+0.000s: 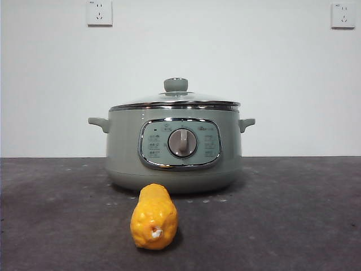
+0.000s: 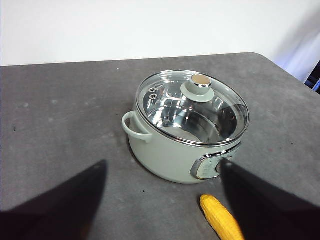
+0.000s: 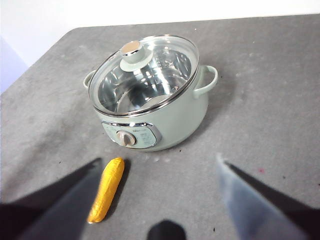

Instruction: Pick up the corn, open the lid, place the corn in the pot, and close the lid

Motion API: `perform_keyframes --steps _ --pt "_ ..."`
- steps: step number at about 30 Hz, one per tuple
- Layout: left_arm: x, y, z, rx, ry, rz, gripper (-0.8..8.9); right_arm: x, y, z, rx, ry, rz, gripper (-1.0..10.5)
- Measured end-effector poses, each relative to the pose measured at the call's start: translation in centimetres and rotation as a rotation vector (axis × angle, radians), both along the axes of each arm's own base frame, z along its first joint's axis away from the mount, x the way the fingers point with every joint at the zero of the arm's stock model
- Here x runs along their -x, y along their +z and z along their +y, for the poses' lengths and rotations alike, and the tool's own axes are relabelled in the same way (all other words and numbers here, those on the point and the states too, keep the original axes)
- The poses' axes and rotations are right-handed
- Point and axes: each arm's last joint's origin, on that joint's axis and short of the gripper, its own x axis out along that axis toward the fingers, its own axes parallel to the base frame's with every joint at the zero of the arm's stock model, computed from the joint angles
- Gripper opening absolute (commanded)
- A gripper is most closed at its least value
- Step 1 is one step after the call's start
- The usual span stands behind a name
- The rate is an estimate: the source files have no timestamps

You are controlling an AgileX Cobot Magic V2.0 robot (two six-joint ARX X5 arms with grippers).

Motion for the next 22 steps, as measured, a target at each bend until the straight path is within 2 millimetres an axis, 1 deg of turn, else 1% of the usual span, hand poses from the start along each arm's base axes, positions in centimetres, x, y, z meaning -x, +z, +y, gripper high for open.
perform_keyframes --steps 5,11,14,19,22 --pt "0.0 0.0 0.0 0.000 0.000 -0.001 6.38 -0.5 -0.2 0.1 -0.019 0.016 0.043 5.5" --pt "0.0 0.0 0.0 0.001 -0.001 0.000 6.38 -1.7 -0.5 0.5 -0.107 0.137 0.113 5.3" --pt "0.0 0.0 0.0 0.001 -0.001 0.000 6.38 -2.5 -0.7 1.2 -0.122 0.202 0.158 5.3" --pt "0.0 0.0 0.0 0.001 -0.001 0.000 6.38 -4.3 -1.6 3.2 -0.100 0.305 0.266 5.3" --pt "0.0 0.0 0.0 0.000 -0.002 -0.001 6.38 -5.6 -2.6 5.3 -0.045 0.354 0.332 5.3"
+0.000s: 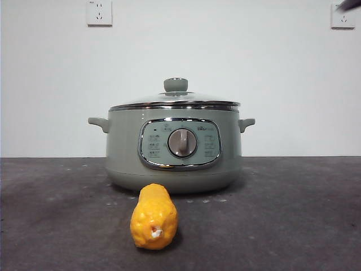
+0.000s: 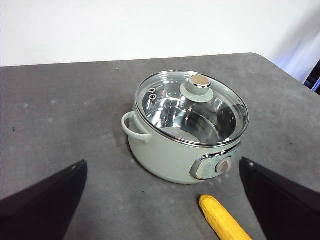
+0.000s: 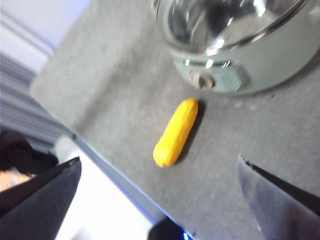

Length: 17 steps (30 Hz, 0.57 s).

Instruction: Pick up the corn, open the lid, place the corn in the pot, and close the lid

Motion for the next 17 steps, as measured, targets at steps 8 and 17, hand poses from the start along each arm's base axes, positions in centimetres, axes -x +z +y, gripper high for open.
perform_keyframes --steps 8,17 --pt "0.0 -0.1 0.0 0.000 0.000 0.015 6.38 -2.4 -3.3 8.1 0.162 0.108 0.049 5.3" --pt "-0.4 -0.3 0.0 0.001 0.001 0.034 6.38 -3.7 -9.8 15.2 0.369 0.106 0.137 5.3"
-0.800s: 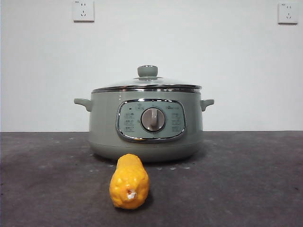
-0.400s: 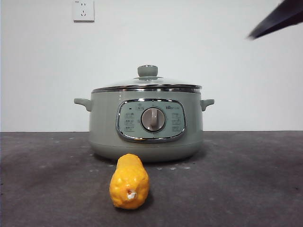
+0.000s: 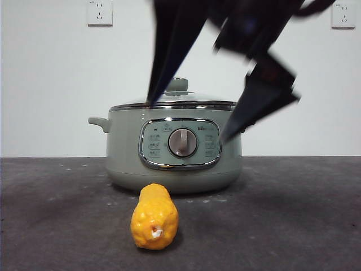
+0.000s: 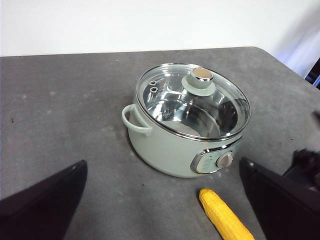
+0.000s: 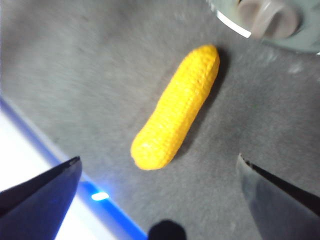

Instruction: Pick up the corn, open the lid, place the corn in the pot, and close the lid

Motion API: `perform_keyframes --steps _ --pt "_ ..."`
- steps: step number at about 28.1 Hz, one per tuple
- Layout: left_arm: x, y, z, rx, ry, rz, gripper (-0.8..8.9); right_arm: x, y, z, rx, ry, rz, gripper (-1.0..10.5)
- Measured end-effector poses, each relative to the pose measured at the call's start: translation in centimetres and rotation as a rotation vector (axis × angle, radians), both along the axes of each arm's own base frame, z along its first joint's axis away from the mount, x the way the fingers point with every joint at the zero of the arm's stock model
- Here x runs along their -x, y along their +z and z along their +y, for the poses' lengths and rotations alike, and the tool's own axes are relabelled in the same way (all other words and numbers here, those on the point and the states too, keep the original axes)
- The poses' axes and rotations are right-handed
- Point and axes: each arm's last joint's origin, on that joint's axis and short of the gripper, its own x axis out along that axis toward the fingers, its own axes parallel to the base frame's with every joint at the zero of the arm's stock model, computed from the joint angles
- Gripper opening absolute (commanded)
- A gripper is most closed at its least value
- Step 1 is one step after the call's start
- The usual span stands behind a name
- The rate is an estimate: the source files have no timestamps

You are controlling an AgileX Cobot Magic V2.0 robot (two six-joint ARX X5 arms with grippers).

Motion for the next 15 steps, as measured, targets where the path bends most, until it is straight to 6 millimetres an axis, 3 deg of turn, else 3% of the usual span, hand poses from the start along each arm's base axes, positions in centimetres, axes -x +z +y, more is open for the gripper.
perform_keyframes --steps 10,15 --pt "-0.4 -0.1 0.0 0.001 -0.001 0.018 6.37 -0.9 -5.4 3.4 0.103 -0.045 0.041 5.3" --pt "-0.4 -0.1 0.0 0.001 -0.001 0.018 6.38 -1.2 -6.5 3.8 0.133 -0.069 0.026 2.6"
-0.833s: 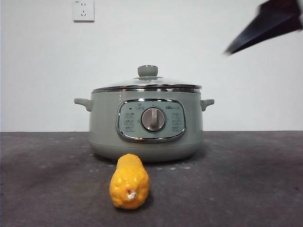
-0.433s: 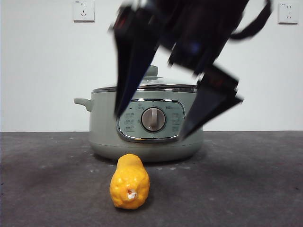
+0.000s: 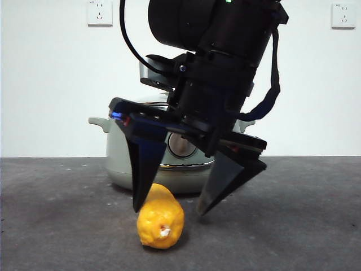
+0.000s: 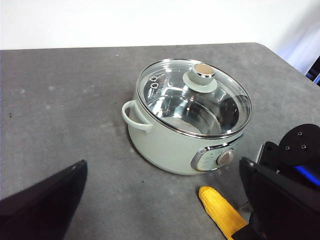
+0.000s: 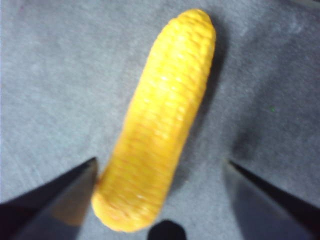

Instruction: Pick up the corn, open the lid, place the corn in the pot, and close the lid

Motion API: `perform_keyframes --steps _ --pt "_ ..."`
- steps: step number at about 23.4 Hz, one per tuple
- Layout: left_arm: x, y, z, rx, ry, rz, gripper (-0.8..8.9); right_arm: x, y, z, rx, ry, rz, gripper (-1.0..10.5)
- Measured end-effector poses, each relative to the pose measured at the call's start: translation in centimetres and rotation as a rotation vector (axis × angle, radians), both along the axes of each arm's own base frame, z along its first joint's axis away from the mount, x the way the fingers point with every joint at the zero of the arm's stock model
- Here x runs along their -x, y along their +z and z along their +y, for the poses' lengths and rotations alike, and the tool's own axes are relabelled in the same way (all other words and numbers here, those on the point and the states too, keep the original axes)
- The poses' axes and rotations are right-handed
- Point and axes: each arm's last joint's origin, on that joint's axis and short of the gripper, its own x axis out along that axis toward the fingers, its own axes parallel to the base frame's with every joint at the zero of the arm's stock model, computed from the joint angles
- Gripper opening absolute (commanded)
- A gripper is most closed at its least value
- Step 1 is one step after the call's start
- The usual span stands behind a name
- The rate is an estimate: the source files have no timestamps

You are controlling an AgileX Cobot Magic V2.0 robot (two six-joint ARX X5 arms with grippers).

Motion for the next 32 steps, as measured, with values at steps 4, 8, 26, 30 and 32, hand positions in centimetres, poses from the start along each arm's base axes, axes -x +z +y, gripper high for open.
perform_keyframes --steps 4,8,26,30,32 --pt "0.0 0.0 0.0 0.000 0.000 0.000 6.37 -0.1 0.1 0.2 -0.015 0.003 -0.012 -0.1" --pt "0.0 0.0 0.0 0.000 0.000 0.000 6.38 0.0 0.1 0.2 -0.016 0.012 -0.016 -0.1" --pt "-7.3 0.4 -2.4 0.025 -0.213 0.005 6.37 10.2 17.0 -12.2 -0.261 -0.009 -0.465 -0.1" --pt "-10.5 1.0 -4.4 -0.008 -0.243 0.054 6.37 11.8 17.8 -15.2 -0.246 -0.068 -0.521 -0.1" --pt "-12.2 1.7 -5.8 -0.036 -0.267 0.058 6.37 12.4 17.9 -16.2 -0.234 -0.090 -0.527 -0.1"
